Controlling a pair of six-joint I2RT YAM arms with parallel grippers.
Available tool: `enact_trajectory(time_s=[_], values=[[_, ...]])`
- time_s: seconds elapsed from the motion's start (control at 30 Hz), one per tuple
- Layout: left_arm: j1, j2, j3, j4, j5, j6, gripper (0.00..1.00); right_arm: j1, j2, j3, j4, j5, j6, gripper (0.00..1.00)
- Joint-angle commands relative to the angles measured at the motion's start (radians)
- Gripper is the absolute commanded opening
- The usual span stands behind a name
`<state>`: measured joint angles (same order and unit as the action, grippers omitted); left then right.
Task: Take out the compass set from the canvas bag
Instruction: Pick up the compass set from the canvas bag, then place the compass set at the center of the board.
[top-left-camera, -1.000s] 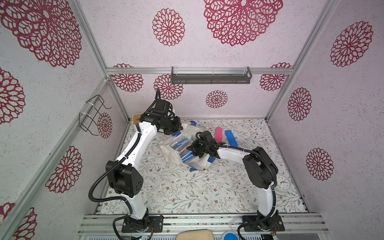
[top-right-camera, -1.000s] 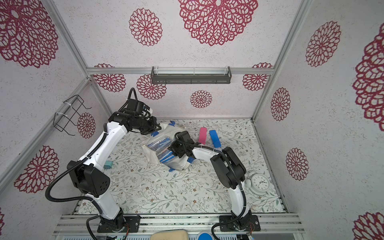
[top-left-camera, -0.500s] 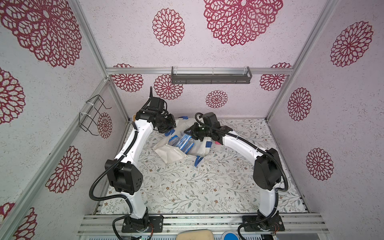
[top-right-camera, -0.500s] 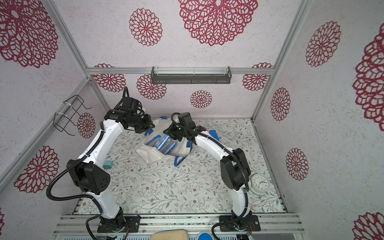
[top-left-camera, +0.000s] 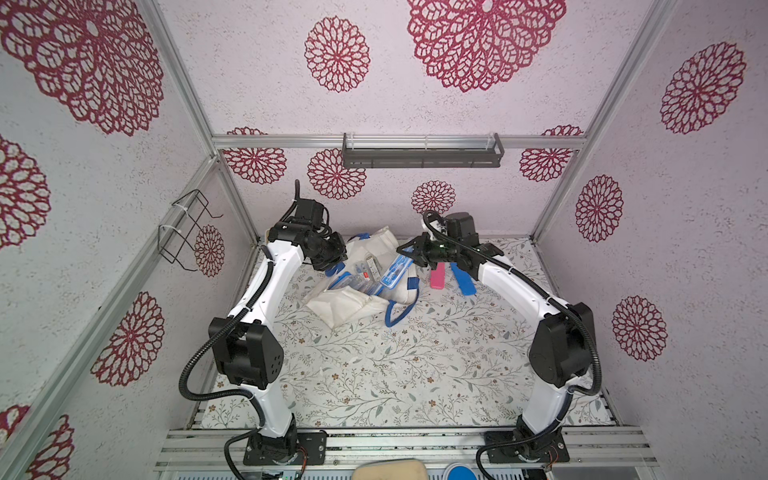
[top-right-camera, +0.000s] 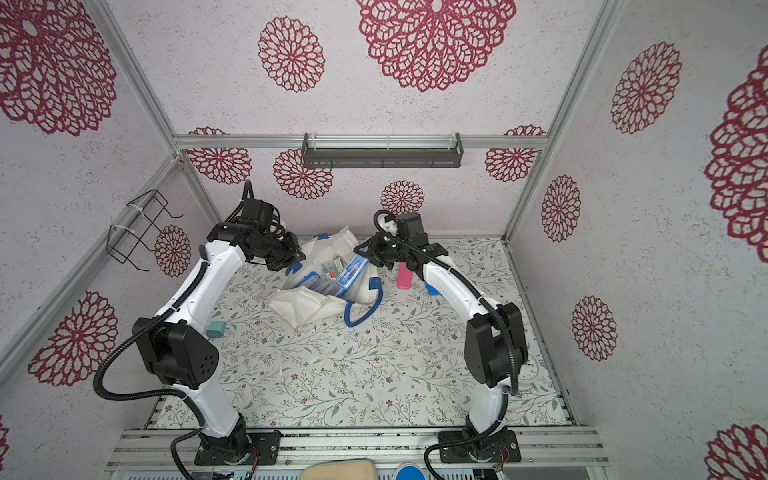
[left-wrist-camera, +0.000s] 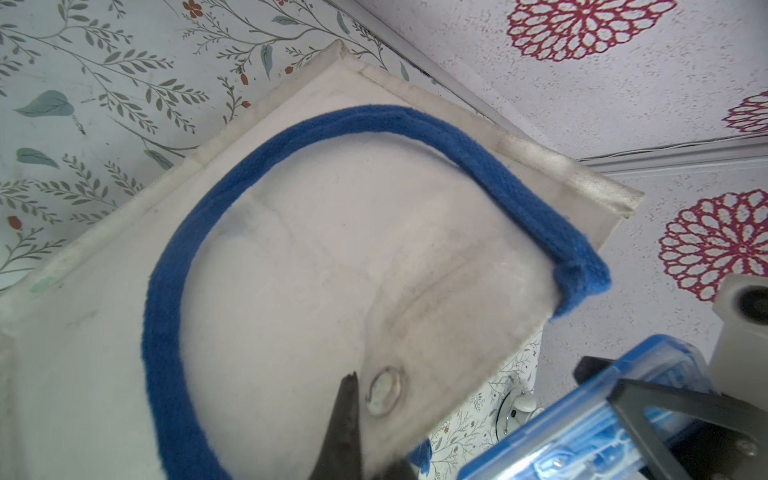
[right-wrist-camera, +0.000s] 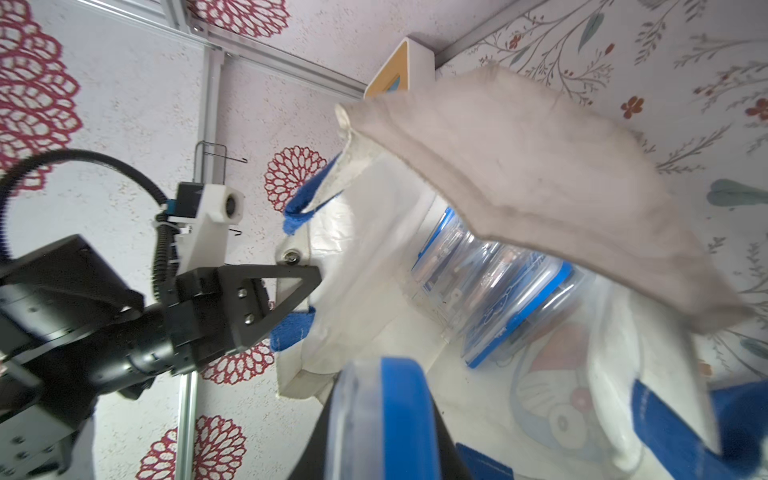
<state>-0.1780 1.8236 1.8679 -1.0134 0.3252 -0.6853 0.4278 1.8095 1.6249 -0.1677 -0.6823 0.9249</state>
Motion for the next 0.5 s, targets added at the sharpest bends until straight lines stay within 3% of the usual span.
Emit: enact_trajectory(time_s=[0.0,0.2,0.3,0.47], values=[[0.014,-0.032,0.012,-0.018,0.024,-0.005,0.00,-0.071,-0.113,-0.040,0.172,-0.117,0.049,0.21],[0.031,-0.035,0.030,-0.035,0.026,0.009,0.00,-0.268,-0.154,-0.114,0.209,-0.252,0.033,0.21],[0.043,-0.041,0.029,-0.044,0.026,0.016,0.00,-0.361,-0.134,-0.113,-0.015,-0.242,-0.160,0.21],[0.067,-0.054,0.025,-0.053,0.023,0.027,0.00,-0.409,-0.062,-0.083,-0.384,-0.086,-0.494,0.21]])
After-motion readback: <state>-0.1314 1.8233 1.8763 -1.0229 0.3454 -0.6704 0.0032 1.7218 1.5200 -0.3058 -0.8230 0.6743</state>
